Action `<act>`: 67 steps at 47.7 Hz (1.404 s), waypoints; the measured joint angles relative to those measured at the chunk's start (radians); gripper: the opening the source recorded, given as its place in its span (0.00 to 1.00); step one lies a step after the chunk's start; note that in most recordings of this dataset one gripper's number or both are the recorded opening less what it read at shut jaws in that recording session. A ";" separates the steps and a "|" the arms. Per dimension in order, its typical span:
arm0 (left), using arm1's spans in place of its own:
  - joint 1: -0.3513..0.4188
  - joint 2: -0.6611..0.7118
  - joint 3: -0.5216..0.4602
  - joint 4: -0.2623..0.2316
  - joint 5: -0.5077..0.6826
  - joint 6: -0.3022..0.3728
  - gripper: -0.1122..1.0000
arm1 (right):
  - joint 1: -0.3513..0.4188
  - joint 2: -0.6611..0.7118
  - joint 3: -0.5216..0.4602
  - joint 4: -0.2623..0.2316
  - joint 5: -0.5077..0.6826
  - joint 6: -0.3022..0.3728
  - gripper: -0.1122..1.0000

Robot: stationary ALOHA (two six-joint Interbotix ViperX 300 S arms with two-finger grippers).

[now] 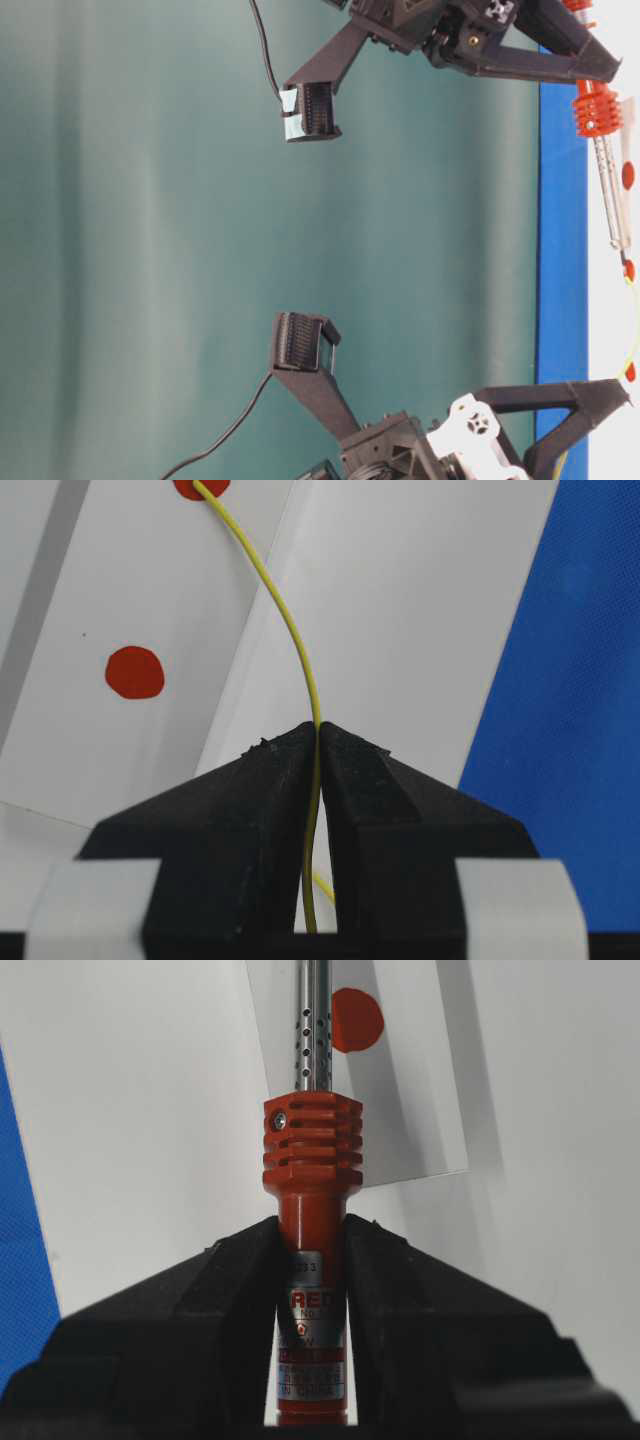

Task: Touch the tip of the soldering iron to the tip of the solder at the mark.

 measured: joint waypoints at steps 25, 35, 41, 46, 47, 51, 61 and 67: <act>-0.002 -0.120 0.035 0.000 0.017 0.014 0.13 | 0.000 0.000 0.000 0.002 0.000 0.000 0.16; 0.000 -0.258 0.130 0.000 -0.005 0.009 0.13 | 0.000 0.000 0.000 0.002 -0.002 0.000 0.16; 0.000 -0.285 0.160 0.000 -0.035 0.006 0.13 | 0.000 0.000 0.000 0.000 -0.002 0.000 0.16; 0.000 -0.288 0.161 0.000 -0.044 0.009 0.13 | 0.000 0.000 0.000 0.002 0.000 0.000 0.16; 0.000 -0.288 0.161 0.000 -0.044 0.009 0.13 | 0.000 0.000 0.000 0.000 -0.002 0.000 0.16; -0.002 -0.288 0.161 0.000 -0.046 0.011 0.13 | 0.000 -0.005 0.002 0.000 0.000 0.000 0.16; 0.000 -0.290 0.163 0.000 -0.046 0.006 0.13 | -0.002 -0.106 0.044 0.000 0.000 0.000 0.16; 0.000 -0.290 0.163 0.000 -0.046 0.002 0.13 | -0.008 -0.178 0.095 0.000 0.000 0.005 0.16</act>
